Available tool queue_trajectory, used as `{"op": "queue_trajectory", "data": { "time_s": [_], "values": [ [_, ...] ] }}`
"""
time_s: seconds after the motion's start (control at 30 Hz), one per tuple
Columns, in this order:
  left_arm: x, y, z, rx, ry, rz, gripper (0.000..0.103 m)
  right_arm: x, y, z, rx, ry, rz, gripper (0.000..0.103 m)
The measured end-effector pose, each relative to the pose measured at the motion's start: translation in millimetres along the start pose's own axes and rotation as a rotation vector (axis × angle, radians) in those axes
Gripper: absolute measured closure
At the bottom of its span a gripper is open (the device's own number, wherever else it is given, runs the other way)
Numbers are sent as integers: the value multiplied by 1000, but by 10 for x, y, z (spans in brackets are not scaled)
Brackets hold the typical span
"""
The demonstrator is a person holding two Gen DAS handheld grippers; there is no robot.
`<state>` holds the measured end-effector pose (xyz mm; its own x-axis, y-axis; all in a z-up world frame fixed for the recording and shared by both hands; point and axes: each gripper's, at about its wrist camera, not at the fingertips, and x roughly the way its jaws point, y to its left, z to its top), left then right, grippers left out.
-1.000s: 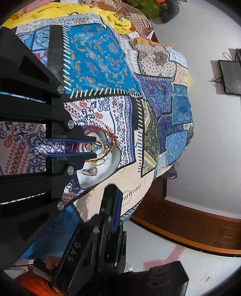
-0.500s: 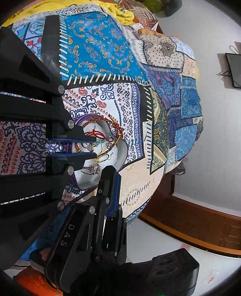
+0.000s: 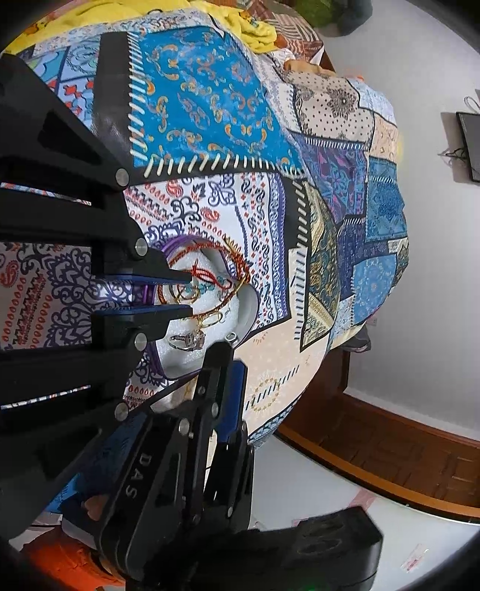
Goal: Organize jewelry
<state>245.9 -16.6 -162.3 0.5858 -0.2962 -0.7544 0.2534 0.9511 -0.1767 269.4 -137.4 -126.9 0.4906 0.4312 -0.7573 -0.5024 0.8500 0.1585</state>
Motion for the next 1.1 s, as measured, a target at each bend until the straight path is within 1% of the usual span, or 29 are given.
{"op": "queue_trajectory", "data": {
  "time_s": [0.2,0.27,0.37,0.5,0.53,0.63,0.7,0.77,0.8,0.83,0.87,0.9,0.93,0.97,1.0,1.03,1.07,1.1],
  "values": [
    [-315,48,20,-38,-59,32,94,-329,72,37,-6,-65,-19,86],
    [-444,45,40,-41,-84,45,94,-497,120,54,-12,-102,-33,86],
    [-720,3,69,-37,-142,71,94,-794,198,71,-21,-167,-47,86],
    [-1203,-114,102,-21,-259,106,94,-1266,341,70,-31,-282,-74,86],
    [-1380,-167,96,-14,-303,118,94,-1402,386,60,-33,-317,-78,86],
    [-1740,-292,69,6,-397,152,93,-1852,540,-13,-45,-442,-106,86],
    [-1998,-397,4,24,-467,180,93,-2057,628,-61,-54,-507,-124,86],
    [-2190,-458,-65,31,-517,194,87,-2261,730,-136,-60,-573,-147,86],
    [-2280,-488,-105,32,-542,200,79,-2332,768,-169,-60,-596,-156,85],
    [-2373,-522,-153,31,-569,207,68,-2401,807,-208,-59,-619,-164,84],
    [-2458,-551,-202,28,-597,217,63,-2457,842,-246,-57,-639,-171,75],
    [-2528,-574,-248,26,-621,227,57,-2502,865,-283,-53,-655,-178,58],
    [-2583,-597,-289,25,-640,236,53,-2541,885,-319,-48,-673,-188,48],
    [-2613,-605,-306,23,-650,240,51,-2590,919,-374,-45,-701,-207,34],
    [-2653,-610,-333,20,-659,242,43,-2600,934,-389,-46,-714,-221,27],
    [-2689,-613,-361,15,-667,244,32,-2619,959,-413,-50,-724,-240,26],
    [-2722,-613,-390,7,-680,248,27,-2622,979,-422,-56,-729,-257,25],
    [-2734,-615,-404,1,-690,254,15,-2606,979,-419,-59,-731,-267,23]
  ]
}}
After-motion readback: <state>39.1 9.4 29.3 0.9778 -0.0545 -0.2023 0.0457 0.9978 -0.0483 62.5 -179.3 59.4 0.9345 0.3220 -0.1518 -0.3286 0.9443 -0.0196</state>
